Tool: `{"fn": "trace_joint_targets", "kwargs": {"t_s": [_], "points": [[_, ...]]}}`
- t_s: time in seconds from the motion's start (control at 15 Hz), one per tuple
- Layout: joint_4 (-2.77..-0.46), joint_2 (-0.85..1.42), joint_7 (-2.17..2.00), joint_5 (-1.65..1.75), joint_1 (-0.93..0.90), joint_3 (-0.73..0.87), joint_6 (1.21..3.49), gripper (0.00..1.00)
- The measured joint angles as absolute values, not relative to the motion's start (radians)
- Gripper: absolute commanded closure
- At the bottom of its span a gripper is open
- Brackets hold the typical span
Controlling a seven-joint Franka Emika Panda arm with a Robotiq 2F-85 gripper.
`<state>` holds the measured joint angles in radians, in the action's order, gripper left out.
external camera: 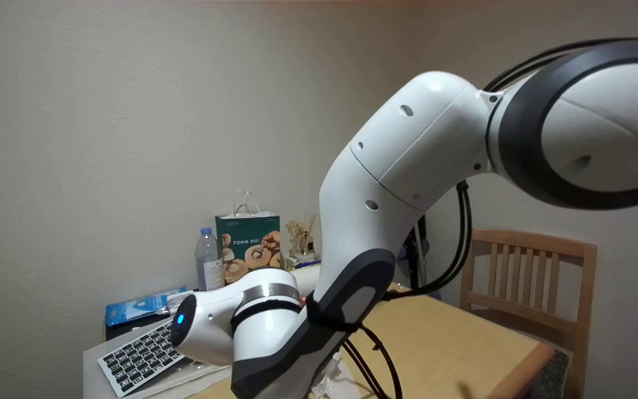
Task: Wipe the table with the napkin
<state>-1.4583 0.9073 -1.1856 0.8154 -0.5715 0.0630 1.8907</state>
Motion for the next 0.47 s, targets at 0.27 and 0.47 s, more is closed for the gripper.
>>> {"fn": "trace_joint_targets", "kwargs": {"t_s": [0.27, 0.47], "points": [[-1.606, 0.796, -1.336, 0.882, -0.57, 0.061, 2.044, 0.0], [-1.667, 0.751, -1.384, 0.899, -0.57, 0.059, 2.07, 0.0]]}}
